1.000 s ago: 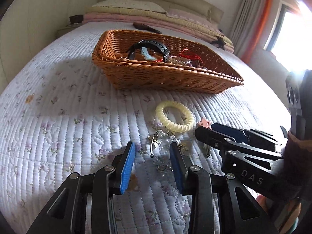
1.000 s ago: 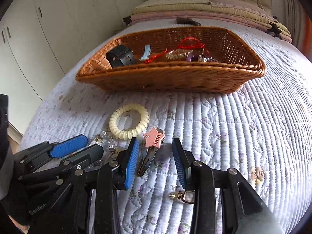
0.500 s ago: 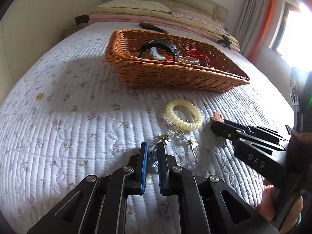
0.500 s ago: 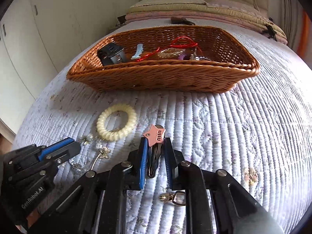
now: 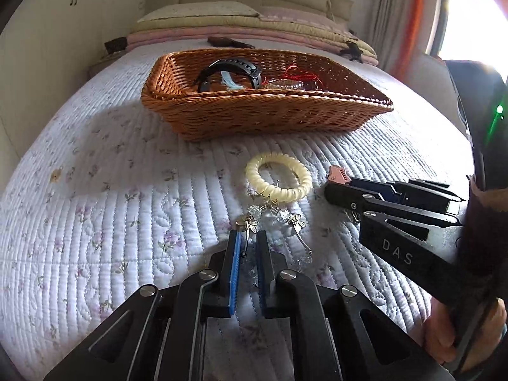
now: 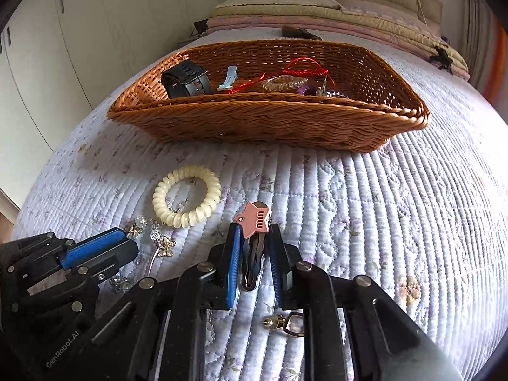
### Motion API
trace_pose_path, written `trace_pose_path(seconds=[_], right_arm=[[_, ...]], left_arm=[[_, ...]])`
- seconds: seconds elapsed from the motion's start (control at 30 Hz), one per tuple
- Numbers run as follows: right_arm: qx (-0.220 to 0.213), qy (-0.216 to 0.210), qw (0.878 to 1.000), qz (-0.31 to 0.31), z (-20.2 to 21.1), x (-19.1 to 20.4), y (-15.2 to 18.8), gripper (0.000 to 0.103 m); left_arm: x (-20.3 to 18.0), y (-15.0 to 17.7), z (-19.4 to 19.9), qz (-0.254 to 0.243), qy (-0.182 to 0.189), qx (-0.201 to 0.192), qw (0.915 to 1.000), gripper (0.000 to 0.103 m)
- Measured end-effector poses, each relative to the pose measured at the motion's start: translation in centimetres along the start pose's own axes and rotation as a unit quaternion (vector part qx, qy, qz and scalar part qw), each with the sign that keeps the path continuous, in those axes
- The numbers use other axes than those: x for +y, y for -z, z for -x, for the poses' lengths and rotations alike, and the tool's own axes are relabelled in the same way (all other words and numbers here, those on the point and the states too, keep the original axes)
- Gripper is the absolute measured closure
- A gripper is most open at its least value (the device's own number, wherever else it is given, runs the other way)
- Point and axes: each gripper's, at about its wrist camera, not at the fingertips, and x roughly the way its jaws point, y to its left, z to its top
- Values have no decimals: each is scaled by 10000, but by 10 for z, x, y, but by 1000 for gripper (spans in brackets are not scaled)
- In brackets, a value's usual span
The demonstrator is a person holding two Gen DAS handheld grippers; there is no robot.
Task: Organize jewelry
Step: 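Carry the earrings and pink clip into the basket and open both tools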
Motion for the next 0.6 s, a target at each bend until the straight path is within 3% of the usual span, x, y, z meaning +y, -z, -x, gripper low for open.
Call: trace_pose_path(seconds=[0.33,0.6], right_arm=[[-467,-295,9983,-174,25,-10,5,85],[-886,-610,9939,-259,55,-18,6,85]], left_arm=[[0,2,19,-119,365,-292,9988,95],[17,4,65,-131,917,-1013,9905,95]])
